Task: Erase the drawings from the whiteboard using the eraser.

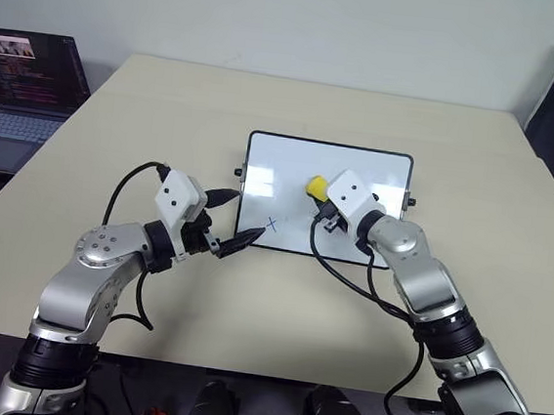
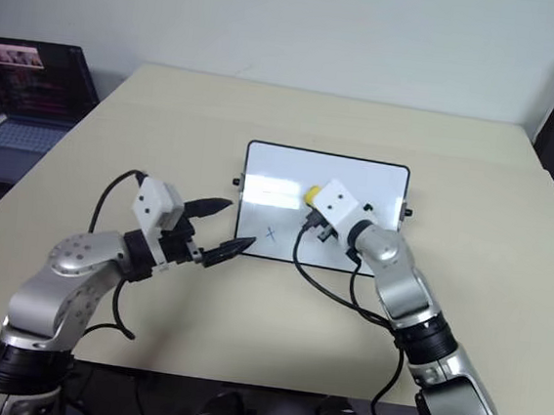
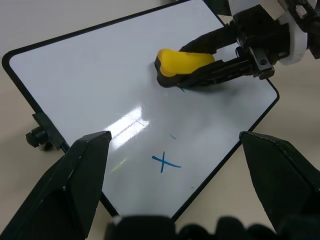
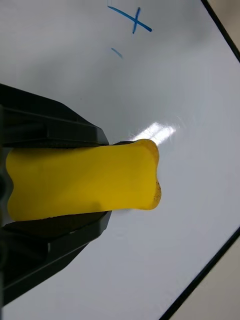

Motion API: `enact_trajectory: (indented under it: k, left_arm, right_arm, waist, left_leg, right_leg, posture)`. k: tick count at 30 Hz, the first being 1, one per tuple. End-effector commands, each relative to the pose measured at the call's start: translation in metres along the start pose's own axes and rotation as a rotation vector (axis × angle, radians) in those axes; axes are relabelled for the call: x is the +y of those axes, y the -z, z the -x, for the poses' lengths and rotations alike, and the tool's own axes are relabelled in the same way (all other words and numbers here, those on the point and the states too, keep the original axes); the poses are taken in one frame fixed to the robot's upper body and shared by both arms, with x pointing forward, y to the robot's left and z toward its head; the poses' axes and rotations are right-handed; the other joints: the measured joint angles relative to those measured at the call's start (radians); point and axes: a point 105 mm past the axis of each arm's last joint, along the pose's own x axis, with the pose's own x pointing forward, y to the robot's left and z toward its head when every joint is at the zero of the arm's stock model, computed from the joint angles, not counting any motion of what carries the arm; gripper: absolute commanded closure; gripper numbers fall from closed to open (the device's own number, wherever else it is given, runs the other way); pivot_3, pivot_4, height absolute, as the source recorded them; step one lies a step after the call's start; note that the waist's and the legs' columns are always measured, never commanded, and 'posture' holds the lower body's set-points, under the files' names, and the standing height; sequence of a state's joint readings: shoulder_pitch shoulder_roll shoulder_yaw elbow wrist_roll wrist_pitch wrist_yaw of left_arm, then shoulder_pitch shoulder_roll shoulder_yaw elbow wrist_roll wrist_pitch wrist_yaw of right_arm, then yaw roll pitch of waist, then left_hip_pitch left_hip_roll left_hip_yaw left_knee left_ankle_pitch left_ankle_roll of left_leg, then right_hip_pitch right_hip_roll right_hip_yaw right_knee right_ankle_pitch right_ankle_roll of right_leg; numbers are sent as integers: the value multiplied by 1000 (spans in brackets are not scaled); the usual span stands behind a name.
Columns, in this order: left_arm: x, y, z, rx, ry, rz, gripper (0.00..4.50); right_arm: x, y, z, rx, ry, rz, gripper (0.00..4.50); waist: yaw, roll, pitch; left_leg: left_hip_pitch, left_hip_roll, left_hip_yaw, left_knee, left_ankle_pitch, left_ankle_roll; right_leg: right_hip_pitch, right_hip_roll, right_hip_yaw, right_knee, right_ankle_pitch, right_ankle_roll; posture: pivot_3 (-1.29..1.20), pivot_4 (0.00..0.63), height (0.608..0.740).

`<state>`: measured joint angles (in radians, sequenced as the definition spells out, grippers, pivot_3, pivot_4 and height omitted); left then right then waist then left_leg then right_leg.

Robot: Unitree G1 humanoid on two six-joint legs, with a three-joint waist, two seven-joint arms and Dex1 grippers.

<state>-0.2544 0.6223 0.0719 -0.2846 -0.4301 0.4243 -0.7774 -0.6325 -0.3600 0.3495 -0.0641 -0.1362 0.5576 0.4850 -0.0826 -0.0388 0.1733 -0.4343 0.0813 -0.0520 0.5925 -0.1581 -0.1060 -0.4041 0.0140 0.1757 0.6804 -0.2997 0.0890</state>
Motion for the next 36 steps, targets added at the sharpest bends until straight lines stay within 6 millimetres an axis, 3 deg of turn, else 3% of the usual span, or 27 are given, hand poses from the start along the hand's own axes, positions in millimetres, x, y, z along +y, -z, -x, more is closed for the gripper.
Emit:
enact_trajectory:
  k: [1, 10, 16, 20, 22, 29, 31, 36]
  left_arm:
    - [-1, -8, 1, -33, 10, -44, 0]
    - [0, -3, -1, -36, 22, -39, 0]
    - [-3, -3, -2, -40, 28, -38, 0]
    - [-3, -4, -2, -43, 26, -38, 0]
    - [-2, -5, -3, -43, 23, -39, 0]
    - [-2, -8, -4, -45, 19, -38, 0]
    - [-3, -8, -5, -47, 19, -37, 0]
    - [-4, -8, -4, -46, 18, -31, 0]
  right_arm:
    - [13, 24, 9, 102, -84, -6, 3180]
    - [-33, 0, 2, 20, 162, 56, 3181]
    - [-5, -8, -12, -3, 40, 104, 3182]
    - [15, 6, -13, 66, -93, 123, 3182]
    - [13, 7, -12, 73, -98, 145, 3182]
    - [-34, -8, -15, 33, 136, 191, 3182]
    - [-34, -2, -13, 45, 130, 168, 3182]
    - [-7, 14, -6, 86, -17, 122, 3182]
  waist:
    - [0, 0, 0]
    - [-5, 0, 0]
    - [-8, 0, 0]
    - [-8, 0, 0]
    - [-7, 0, 0]
    - [-7, 0, 0]
    - [-4, 0, 0]
    - [-4, 0, 0]
  left_leg:
    - [0, 0, 0, 0, 0, 0]
    - [1, 0, 0, 2, 4, 3]
    - [1, 0, 1, 2, 4, 3]
    - [1, 0, 1, 0, 4, 3]
    - [1, 0, 1, 0, 4, 3]
    - [1, 0, 1, 2, 4, 4]
    - [1, 0, 1, 2, 4, 4]
    - [1, 0, 1, 1, 4, 4]
  right_leg:
    - [0, 0, 0, 0, 0, 0]
    - [0, 0, 1, 0, 4, -5]
    - [0, 0, 2, 0, 4, -5]
    - [-1, 1, 1, 0, 5, -3]
    - [-1, 1, 1, 0, 5, -3]
    - [-1, 0, 2, 0, 6, -5]
    - [-1, 0, 2, 0, 6, -5]
    - [0, 0, 2, -1, 5, -4]
  posture:
    - [0, 150, 740]
    - [0, 150, 740]
    - [0, 150, 740]
    - [0, 150, 740]
    - [0, 150, 740]
    - [0, 150, 740]
    - [0, 150, 740]
    - [0, 150, 740]
